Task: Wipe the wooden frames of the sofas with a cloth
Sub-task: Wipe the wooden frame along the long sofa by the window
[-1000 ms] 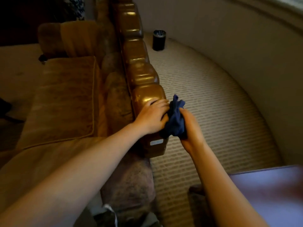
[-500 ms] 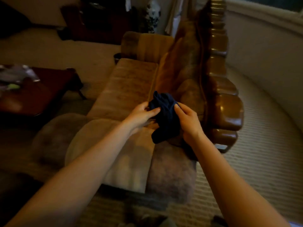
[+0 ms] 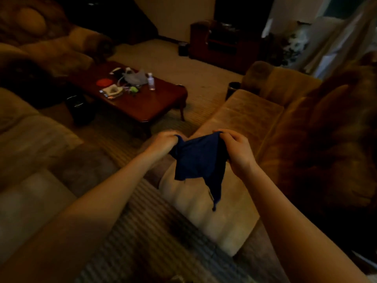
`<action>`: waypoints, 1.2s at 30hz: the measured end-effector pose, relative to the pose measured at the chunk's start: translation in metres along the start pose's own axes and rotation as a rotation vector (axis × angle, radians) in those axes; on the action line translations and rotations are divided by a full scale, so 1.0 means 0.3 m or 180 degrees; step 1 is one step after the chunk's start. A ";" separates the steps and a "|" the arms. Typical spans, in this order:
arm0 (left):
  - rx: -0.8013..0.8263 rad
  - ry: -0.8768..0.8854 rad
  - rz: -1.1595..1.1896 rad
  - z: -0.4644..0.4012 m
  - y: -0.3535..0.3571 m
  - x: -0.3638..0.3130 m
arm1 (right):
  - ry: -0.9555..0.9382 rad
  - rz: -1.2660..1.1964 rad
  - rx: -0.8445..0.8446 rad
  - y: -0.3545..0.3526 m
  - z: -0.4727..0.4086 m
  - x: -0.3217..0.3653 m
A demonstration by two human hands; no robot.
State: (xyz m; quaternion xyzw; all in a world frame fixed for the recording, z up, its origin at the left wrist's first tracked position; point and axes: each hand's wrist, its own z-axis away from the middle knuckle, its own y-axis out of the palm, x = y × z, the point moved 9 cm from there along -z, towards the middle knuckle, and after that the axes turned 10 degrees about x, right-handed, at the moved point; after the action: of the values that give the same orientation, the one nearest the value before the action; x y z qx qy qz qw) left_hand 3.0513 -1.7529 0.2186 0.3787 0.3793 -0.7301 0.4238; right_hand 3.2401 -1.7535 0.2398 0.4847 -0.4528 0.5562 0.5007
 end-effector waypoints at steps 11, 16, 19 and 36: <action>-0.0727 -0.0326 -0.0637 0.399 -0.251 0.240 | -0.0017 0.0475 0.1774 0.535 -0.011 0.016; -0.1697 -0.0404 -0.0273 0.599 -0.336 0.349 | -0.0035 0.0454 0.2258 0.741 0.073 -0.026; -0.2301 -0.0263 0.0361 0.711 -0.391 0.391 | -0.0151 0.0632 0.2469 0.846 0.118 -0.057; -0.3013 -0.0127 0.0980 1.233 -0.897 0.666 | -0.0589 0.1511 0.3964 1.618 0.404 0.015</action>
State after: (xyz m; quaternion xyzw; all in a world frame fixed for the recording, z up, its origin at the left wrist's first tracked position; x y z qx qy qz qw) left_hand 2.6511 -2.0477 0.2639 0.1823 0.6006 -0.4139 0.6594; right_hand 2.7670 -1.9158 0.2499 0.6160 -0.1828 0.7647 -0.0492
